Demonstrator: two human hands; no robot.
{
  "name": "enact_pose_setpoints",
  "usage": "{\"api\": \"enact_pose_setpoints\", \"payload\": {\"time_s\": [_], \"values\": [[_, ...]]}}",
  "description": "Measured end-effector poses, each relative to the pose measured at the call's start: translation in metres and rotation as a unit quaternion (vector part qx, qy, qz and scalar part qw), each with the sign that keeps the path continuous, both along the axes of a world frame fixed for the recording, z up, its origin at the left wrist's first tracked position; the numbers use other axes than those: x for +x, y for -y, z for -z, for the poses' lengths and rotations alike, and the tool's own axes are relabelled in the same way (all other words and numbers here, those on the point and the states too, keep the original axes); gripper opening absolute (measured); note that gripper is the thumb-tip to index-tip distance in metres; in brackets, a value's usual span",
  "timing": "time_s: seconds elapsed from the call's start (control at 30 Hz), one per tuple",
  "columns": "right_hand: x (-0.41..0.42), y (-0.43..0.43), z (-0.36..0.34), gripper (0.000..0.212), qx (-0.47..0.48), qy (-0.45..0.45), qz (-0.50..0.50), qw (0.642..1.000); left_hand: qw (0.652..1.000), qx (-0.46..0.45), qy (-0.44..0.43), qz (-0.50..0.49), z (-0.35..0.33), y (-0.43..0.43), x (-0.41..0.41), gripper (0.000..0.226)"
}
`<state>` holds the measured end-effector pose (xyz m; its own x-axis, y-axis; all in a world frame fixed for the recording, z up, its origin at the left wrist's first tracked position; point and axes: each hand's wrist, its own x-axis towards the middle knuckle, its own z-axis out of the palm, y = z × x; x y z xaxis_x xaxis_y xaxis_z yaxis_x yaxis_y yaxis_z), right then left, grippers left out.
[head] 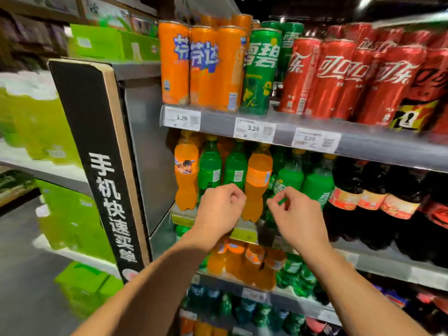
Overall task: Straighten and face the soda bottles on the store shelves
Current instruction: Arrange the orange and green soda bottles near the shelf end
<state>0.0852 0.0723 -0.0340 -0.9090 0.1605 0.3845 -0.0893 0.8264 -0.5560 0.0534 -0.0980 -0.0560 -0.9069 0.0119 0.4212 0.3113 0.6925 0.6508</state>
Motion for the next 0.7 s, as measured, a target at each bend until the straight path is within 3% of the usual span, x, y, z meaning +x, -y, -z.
{"api": "enact_pose_setpoints", "payload": {"time_s": [0.07, 0.33, 0.47, 0.53, 0.6, 0.7], "values": [[-0.009, 0.009, -0.007, 0.012, -0.027, 0.002, -0.004, 1.000, 1.000, 0.006, 0.000, 0.004, -0.003, 0.003, -0.006, 0.016], [-0.055, 0.021, -0.029, 0.044, -0.071, 0.010, -0.021, 0.997, 1.000, -0.009, -0.014, -0.011, -0.010, 0.004, -0.035, 0.015], [-0.078, 0.019, -0.039, 0.034, -0.089, 0.034, -0.016, 0.995, 0.999, 0.005, -0.026, -0.025, -0.017, 0.003, -0.045, 0.009], [-0.089, 0.017, -0.040, 0.035, -0.132, 0.061, -0.037, 0.989, 0.999, 0.012, -0.024, -0.033, -0.020, 0.002, -0.051, 0.013], [-0.097, 0.017, -0.038, 0.052, -0.185, 0.095, -0.068, 0.976, 0.999, 0.009, -0.019, -0.042, -0.021, 0.003, -0.055, 0.016], [-0.101, 0.017, -0.038, 0.050, -0.202, 0.140, -0.083, 0.966, 0.998, -0.001, -0.013, -0.062, -0.019, 0.007, -0.059, 0.017]]}}
